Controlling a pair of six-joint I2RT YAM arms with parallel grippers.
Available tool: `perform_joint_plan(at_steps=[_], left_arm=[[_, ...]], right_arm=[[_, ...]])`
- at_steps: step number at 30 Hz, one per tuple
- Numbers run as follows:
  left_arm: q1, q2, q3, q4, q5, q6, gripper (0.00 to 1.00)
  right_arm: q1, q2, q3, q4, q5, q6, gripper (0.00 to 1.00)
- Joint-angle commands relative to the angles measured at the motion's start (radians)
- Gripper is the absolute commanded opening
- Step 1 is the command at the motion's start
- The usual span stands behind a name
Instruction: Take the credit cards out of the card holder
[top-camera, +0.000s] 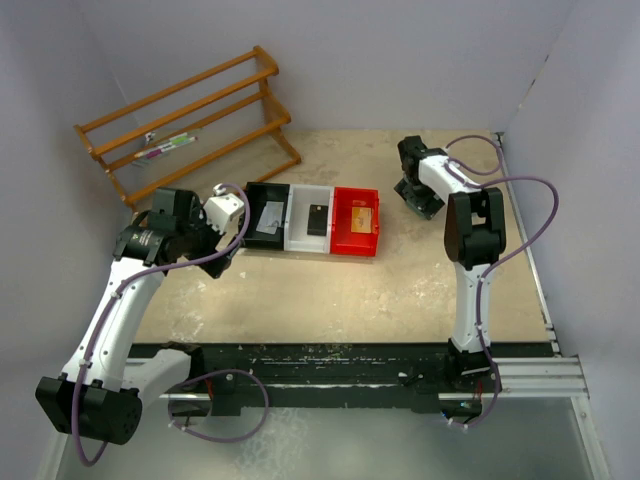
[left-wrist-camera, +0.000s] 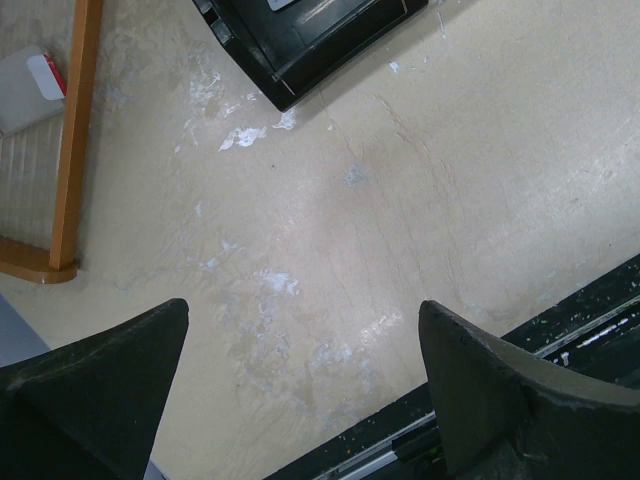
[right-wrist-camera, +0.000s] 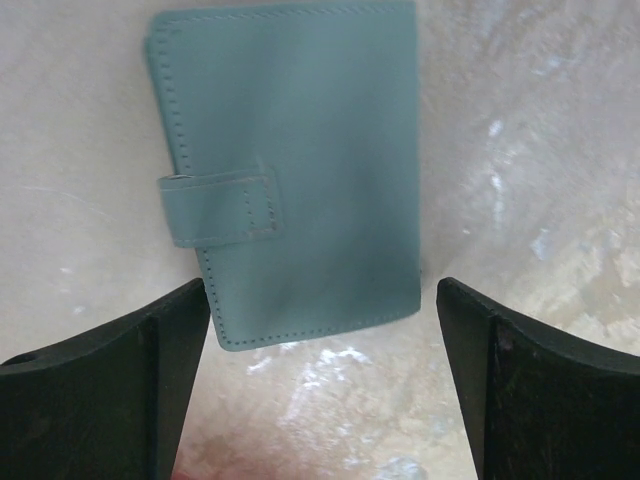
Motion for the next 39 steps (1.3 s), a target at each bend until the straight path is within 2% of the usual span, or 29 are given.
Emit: perform_joint_plan(at_steps=[1, 9, 16, 22, 28, 39], left_arm=[[-0.005, -0.031, 0.039, -0.012, 0.021, 0.026, 1.0], [-0.005, -0.033, 0.048, -0.017, 0.035, 0.025, 0.99], [-0.006, -0.02, 0.053, -0.012, 0.045, 0.019, 0.99], [-0.006, -0.019, 0.051, -0.012, 0.049, 0.015, 0.99], [-0.006, -0.021, 0.049, -0.015, 0.054, 0.011, 0.99], [-0.005, -0.019, 0.057, -0.017, 0.049, 0.013, 0.99]], right_arm=[[-0.007, -0.097, -0.094, 0.039, 0.029, -0.02, 0.94], [-0.019, -0.112, -0.115, 0.13, -0.022, -0.197, 0.92], [-0.041, -0.107, -0.14, 0.194, -0.1, -0.339, 0.95], [-0.042, -0.092, -0.135, 0.184, -0.108, -0.381, 0.94], [-0.052, -0.151, -0.152, 0.172, -0.046, -0.417, 1.0], [-0.076, -0.093, -0.127, 0.242, -0.133, -0.47, 1.0]])
